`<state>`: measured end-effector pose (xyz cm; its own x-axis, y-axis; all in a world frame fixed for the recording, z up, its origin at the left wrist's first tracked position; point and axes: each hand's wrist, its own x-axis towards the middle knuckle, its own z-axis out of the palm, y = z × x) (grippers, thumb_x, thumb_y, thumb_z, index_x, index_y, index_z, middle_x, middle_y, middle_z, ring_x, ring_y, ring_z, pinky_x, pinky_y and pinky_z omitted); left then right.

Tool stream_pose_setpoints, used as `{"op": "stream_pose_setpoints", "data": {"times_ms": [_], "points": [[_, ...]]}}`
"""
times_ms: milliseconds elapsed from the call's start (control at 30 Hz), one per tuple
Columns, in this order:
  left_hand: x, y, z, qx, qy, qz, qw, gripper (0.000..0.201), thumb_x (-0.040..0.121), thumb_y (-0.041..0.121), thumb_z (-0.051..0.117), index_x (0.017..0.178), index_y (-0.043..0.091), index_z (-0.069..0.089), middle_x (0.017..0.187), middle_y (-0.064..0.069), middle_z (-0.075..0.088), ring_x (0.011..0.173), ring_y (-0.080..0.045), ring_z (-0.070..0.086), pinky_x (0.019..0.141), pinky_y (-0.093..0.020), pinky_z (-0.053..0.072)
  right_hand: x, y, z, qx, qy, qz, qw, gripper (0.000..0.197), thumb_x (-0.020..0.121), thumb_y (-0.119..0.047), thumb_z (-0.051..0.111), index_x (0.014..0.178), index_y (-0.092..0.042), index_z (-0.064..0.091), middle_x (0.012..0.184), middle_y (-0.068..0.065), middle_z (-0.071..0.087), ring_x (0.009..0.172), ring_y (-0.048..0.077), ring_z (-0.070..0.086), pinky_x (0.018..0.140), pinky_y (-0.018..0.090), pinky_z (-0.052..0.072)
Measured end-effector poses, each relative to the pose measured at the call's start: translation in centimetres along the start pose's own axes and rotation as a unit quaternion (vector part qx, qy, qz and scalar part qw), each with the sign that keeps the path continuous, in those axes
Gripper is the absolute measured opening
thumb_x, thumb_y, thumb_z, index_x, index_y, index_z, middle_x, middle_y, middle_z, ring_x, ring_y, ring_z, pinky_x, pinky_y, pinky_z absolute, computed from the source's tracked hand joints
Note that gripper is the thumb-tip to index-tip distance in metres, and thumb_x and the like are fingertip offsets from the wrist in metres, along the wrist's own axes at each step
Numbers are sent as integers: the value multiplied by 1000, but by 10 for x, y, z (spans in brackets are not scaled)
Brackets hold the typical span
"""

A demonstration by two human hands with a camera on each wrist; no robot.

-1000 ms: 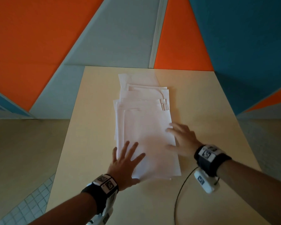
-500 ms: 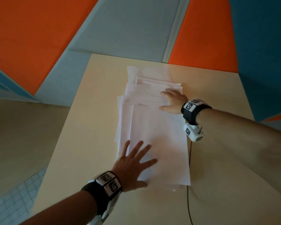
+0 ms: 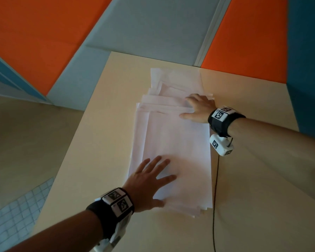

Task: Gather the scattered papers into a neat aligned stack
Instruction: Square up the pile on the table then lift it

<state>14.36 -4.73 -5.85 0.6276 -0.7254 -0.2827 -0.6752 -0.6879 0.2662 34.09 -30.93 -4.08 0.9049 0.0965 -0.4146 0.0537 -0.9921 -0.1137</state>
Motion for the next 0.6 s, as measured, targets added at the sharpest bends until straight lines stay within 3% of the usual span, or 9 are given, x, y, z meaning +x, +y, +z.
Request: {"op": "stream_pose_setpoints", "data": {"times_ms": [100,200,300,500,600], "points": [[-4,2,4,15,-6,2,1000,81,74,69,56,146,43,27,162,-7,13,148,-30,14,114,-47,7,6,-4,-10,-29,33,-21,999,78,83,-67,51,148,-27,33,157,-5,26,143,23,24,109,46,23],[-7,4,6,25,-1,2,1000,81,69,71,57,142,43,36,157,-7,29,143,-29,31,111,-45,23,20,-3,-13,-15,19,-1,1000,84,83,-68,49,152,-27,25,163,-7,12,149,22,14,114,48,19],[-9,1,6,19,15,-2,1000,79,69,71,59,141,43,38,156,-6,32,142,-29,34,110,-45,27,28,-11,-7,12,16,6,1000,86,81,-70,50,151,-27,25,162,-8,15,149,21,15,114,49,20],[-10,-11,-1,28,21,-15,999,76,70,68,62,138,41,43,155,-8,35,140,-29,37,109,-46,31,23,-26,-13,-21,13,-53,998,81,83,-70,49,149,-26,31,158,-6,28,144,21,29,110,47,23],[-12,-13,1,29,18,-3,999,74,72,66,60,139,42,41,156,-7,32,141,-27,36,110,-46,32,36,-20,-22,-23,26,-31,999,84,84,-69,49,152,-26,26,163,-6,18,148,20,20,114,47,19]]}}
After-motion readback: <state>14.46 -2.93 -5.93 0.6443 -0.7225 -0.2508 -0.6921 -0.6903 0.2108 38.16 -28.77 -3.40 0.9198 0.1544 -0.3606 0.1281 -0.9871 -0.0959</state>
